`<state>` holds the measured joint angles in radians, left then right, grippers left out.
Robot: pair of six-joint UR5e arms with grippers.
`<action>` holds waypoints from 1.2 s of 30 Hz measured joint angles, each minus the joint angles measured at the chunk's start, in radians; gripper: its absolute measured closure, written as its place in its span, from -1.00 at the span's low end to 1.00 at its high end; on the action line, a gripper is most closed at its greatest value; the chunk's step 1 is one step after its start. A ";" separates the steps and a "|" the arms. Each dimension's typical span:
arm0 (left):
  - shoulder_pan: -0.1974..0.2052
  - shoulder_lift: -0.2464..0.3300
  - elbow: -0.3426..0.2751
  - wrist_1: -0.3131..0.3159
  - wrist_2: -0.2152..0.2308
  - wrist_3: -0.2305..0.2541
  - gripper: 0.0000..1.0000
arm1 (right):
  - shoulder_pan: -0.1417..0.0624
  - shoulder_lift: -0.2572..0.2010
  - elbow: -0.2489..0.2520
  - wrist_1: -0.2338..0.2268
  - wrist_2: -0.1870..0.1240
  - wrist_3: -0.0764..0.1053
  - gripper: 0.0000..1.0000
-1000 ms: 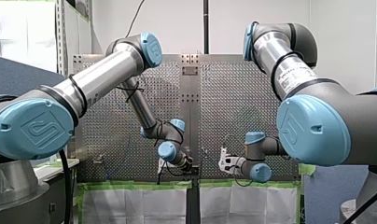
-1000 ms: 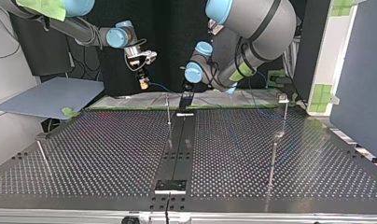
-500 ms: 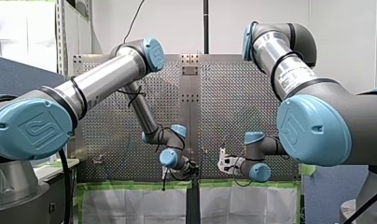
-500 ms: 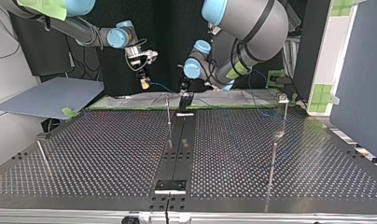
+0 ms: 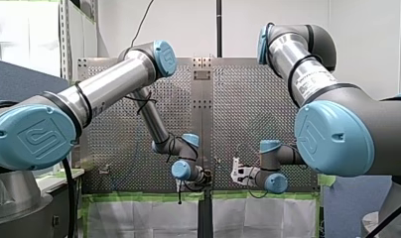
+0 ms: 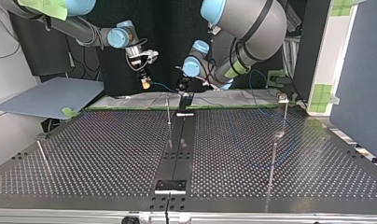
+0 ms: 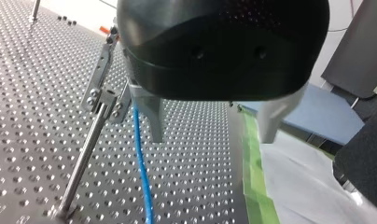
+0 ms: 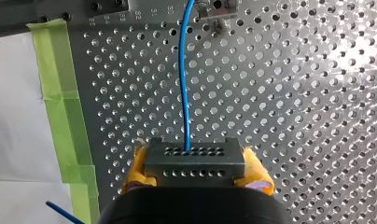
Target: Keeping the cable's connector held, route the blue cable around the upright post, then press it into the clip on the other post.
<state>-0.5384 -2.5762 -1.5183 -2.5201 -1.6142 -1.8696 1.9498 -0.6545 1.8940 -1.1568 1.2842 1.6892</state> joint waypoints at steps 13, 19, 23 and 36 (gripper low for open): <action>0.001 0.000 0.000 -0.006 -0.019 0.015 0.66 | -0.001 0.000 0.000 0.000 0.000 0.000 1.00; 0.002 0.000 0.000 -0.016 -0.025 0.013 0.98 | 0.000 0.000 -0.001 0.000 0.000 0.000 1.00; 0.003 0.000 0.000 -0.021 -0.031 0.015 0.98 | -0.002 0.000 -0.002 0.000 0.000 0.000 1.00; -0.005 0.000 0.000 -0.078 -0.132 0.062 0.98 | -0.014 0.000 -0.002 0.009 0.002 0.002 1.00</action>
<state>-0.5430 -2.5760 -1.5183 -2.5978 -1.7466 -1.8078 1.9354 -0.6545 1.8923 -1.1480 1.2866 1.6911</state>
